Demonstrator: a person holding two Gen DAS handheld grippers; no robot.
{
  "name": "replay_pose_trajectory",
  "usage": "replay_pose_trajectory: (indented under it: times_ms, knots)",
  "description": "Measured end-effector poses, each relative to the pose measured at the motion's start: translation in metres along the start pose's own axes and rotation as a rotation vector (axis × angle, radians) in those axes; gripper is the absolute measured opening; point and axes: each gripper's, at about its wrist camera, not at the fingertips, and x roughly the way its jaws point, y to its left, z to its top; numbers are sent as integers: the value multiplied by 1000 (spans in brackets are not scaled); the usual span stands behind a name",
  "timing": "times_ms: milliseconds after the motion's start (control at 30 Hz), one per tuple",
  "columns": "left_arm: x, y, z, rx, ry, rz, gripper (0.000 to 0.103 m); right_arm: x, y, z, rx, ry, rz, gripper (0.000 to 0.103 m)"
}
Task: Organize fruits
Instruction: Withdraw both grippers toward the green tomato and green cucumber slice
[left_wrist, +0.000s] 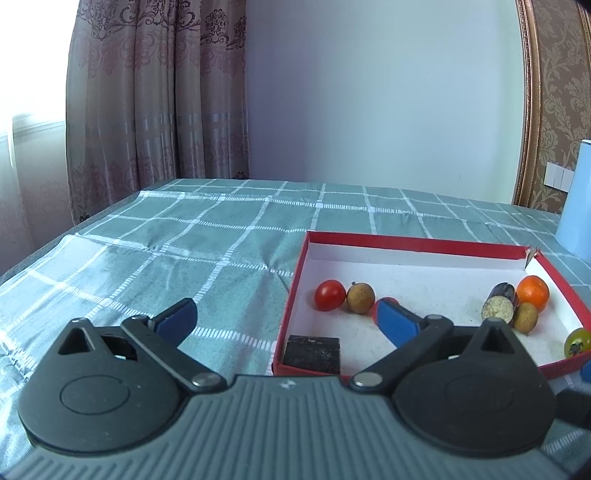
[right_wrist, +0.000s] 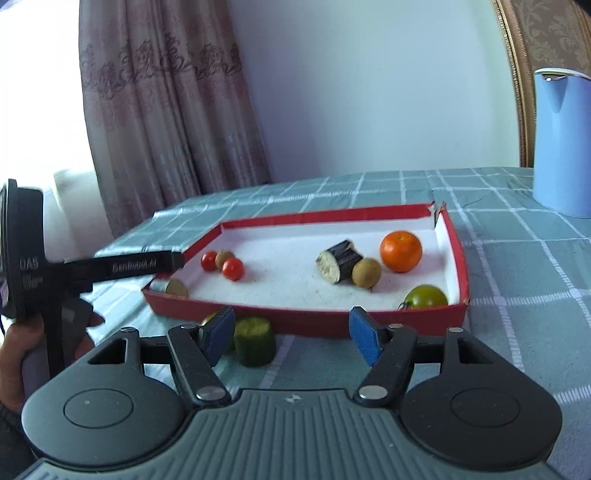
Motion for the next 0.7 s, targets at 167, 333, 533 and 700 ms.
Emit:
replay_pose_trajectory:
  times_ms: [167, 333, 533, 700]
  knots:
    - [0, 0, 0, 0, 2, -1, 103, 11, 10, -3, -41, 49, -6, 68]
    - [0, -1, 0, 2, 5, -1, 103, 22, 13, -4, -57, 82, -22, 68]
    - [-1, -1, -1, 7, 4, -4, 103, 38, 14, -2, -45, 128, -19, 68]
    - [-1, -2, -1, 8, 3, -8, 103, 44, 19, -1, -50, 130, -15, 62]
